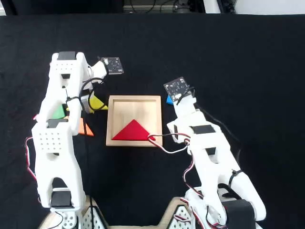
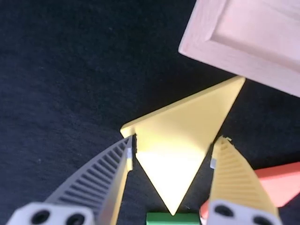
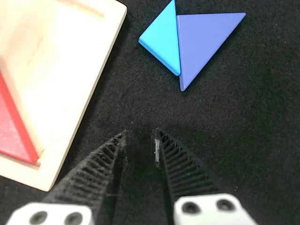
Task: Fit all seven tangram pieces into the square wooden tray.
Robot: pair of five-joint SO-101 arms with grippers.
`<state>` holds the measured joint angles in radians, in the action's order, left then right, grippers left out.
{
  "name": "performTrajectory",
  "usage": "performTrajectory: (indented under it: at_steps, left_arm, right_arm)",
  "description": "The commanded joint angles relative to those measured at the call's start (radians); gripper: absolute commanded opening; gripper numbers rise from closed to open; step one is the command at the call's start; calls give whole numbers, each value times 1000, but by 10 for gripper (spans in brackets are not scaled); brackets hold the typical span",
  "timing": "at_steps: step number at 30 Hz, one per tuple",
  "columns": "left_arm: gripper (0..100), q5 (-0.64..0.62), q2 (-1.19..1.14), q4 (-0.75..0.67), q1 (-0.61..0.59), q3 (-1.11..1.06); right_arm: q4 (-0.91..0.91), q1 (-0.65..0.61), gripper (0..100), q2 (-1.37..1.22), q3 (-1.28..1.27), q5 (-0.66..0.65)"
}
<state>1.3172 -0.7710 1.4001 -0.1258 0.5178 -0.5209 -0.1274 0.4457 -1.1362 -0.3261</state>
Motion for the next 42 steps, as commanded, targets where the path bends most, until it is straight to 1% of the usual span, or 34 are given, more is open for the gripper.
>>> performTrajectory:
  at_steps: [1, 9, 14, 18, 20, 21, 23, 25, 28, 35, 42]
  left_arm:
    - [274, -12, 15, 58, -10, 97]
    - [255, -17, 6, 63, 2, 140]
    - [242, -8, 12, 150, 5, 191]
    - [246, -15, 3, 192, 5, 234]
    - [248, -8, 14, 252, 10, 245]
    - [254, 0, 15, 273, 12, 251]
    - [301, 26, 3, 290, 7, 283]
    - [338, 28, -2, 285, 4, 285]
    - [338, 48, -28, 272, -2, 288]
    - [338, 55, -120, 158, -2, 292]
    - [338, 55, -141, 114, -1, 292]
  right_arm:
    - [17, 9, 93, 27, 4, 3]
    - [17, 9, 93, 27, 4, 3]
    - [17, 9, 93, 27, 4, 3]
    - [17, 9, 93, 27, 4, 3]
    - [17, 9, 93, 27, 4, 3]
    - [17, 9, 93, 27, 4, 3]
    - [17, 9, 93, 27, 2, 3]
    - [17, 9, 93, 27, 2, 3]
    - [17, 9, 93, 27, 2, 3]
    - [17, 9, 93, 27, 2, 3]
    - [17, 9, 93, 27, 2, 2]
